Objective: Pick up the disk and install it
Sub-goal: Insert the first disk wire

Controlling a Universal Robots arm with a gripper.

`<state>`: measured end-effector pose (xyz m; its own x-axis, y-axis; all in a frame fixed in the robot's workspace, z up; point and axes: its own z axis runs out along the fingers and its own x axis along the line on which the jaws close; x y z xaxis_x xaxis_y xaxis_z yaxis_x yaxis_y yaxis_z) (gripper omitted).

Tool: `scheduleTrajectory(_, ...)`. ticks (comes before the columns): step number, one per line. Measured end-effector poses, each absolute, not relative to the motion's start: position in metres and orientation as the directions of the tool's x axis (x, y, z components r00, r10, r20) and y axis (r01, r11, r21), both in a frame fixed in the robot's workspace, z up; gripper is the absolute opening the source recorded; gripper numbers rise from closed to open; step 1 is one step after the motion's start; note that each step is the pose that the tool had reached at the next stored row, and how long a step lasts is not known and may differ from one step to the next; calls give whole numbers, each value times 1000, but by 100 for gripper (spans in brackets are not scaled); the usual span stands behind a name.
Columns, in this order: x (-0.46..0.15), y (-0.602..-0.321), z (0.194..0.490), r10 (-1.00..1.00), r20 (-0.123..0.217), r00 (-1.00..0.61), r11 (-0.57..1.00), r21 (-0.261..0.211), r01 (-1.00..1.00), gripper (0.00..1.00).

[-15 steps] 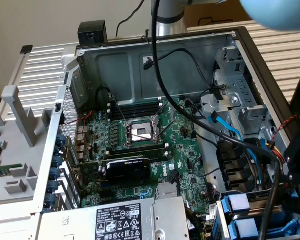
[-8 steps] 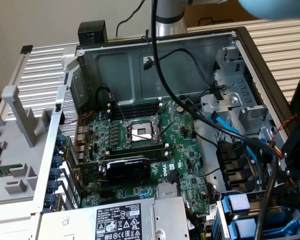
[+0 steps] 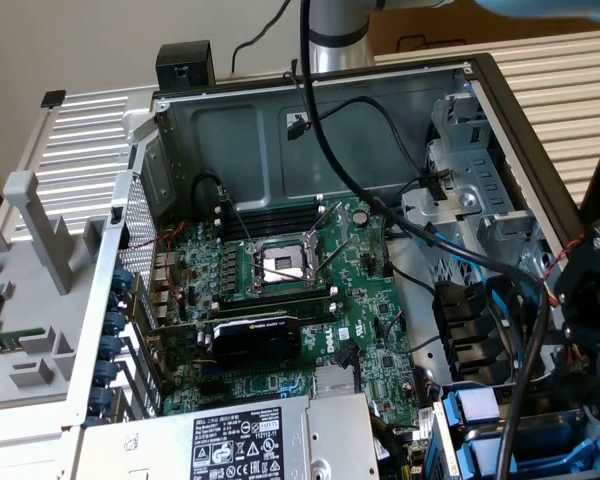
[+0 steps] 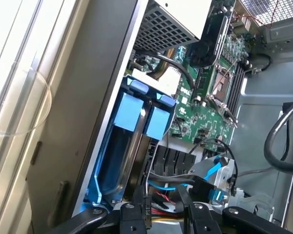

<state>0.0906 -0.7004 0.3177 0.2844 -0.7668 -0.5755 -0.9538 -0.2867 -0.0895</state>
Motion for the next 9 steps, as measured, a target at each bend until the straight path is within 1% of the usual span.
scheduleTrajectory(9,89,-697,318,-767,-576,284,-287,-89,-954,38)
